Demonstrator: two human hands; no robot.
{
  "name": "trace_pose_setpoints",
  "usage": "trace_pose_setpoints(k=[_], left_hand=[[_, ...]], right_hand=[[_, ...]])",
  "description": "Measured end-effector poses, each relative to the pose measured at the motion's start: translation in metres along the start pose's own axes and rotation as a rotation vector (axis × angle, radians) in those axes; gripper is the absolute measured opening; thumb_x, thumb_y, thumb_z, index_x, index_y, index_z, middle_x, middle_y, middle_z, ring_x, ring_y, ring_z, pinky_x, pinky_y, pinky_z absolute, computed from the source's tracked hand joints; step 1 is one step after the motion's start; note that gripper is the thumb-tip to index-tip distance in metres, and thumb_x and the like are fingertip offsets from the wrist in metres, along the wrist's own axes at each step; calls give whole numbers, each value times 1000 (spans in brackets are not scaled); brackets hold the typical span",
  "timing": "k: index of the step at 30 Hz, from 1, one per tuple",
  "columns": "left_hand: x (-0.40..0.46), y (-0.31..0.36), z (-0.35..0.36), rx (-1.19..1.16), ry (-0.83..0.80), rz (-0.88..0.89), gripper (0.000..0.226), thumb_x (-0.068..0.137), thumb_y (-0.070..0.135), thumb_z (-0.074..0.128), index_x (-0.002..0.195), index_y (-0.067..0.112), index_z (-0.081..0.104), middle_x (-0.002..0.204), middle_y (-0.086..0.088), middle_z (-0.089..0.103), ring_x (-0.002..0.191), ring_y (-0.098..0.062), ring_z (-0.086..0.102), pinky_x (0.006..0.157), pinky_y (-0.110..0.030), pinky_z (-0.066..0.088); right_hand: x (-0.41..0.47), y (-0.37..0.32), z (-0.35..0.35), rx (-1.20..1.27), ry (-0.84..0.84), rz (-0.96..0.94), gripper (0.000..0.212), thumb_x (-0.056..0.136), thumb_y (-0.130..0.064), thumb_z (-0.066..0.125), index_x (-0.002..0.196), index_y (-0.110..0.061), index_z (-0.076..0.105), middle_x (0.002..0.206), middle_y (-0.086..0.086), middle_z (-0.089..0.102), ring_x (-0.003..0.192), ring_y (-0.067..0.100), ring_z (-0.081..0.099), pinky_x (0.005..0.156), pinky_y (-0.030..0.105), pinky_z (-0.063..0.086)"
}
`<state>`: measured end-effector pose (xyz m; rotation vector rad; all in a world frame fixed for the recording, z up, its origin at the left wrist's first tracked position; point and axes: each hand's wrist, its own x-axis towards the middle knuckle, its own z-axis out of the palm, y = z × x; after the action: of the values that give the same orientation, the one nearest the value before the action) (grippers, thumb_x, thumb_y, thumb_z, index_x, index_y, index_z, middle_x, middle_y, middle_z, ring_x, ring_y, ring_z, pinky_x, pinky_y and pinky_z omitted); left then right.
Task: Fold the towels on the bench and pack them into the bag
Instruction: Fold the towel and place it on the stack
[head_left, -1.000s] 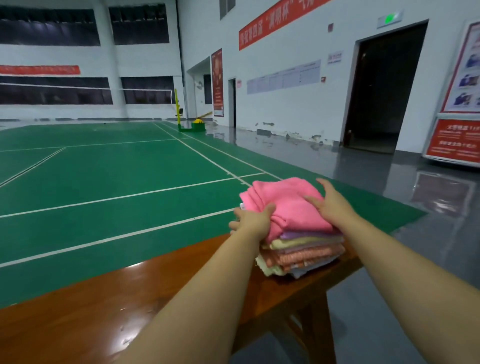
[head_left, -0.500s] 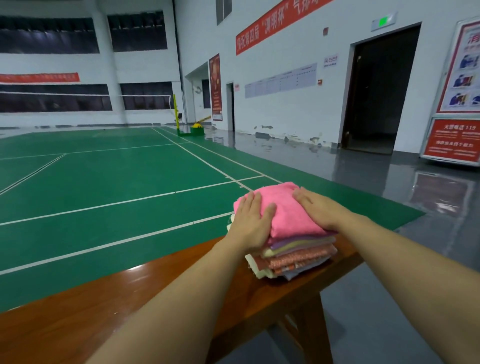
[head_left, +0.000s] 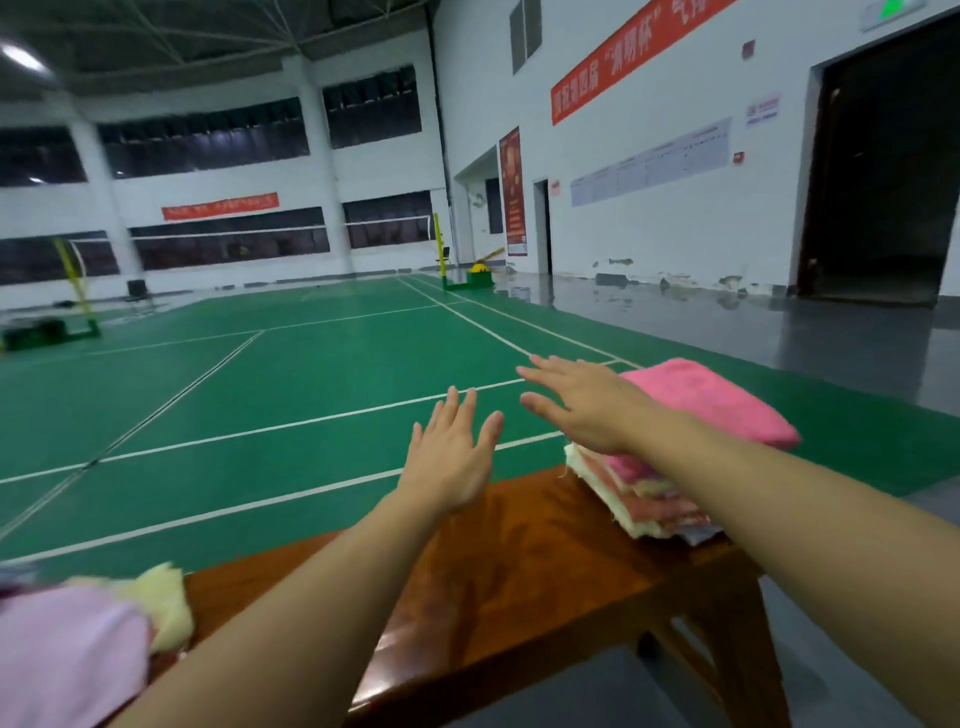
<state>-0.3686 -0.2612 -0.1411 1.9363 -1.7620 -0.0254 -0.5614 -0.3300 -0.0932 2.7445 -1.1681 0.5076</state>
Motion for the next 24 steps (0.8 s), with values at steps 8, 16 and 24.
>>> trace_pose_setpoints(k=[8, 16, 24], left_hand=[[-88, -150, -108, 244, 108, -230, 68, 105, 59, 20, 163, 26, 8, 170, -1, 0, 156, -18, 5, 126, -48, 3], [-196, -266, -200, 457, 203, -500, 67, 104, 58, 23, 162, 26, 10, 170, -2, 4, 156, -20, 9, 126, -48, 1], [-267, -338, -233, 662, 104, -532, 68, 102, 64, 18, 154, 25, 38, 164, -9, 28, 152, -26, 20, 120, -45, 25]], right_hand=[[67, -167, 57, 114, -68, -273, 62, 105, -57, 28, 160, -29, 23, 167, -3, 18, 153, 14, 19, 125, 34, 14], [104, -348, 87, 266, -95, -530, 61, 104, -58, 31, 159, -31, 27, 165, -4, 25, 150, 15, 27, 121, 32, 21], [98, -470, 118, 604, -271, -434, 59, 106, -54, 31, 94, -11, 70, 104, 20, 68, 101, 35, 61, 82, 37, 43]])
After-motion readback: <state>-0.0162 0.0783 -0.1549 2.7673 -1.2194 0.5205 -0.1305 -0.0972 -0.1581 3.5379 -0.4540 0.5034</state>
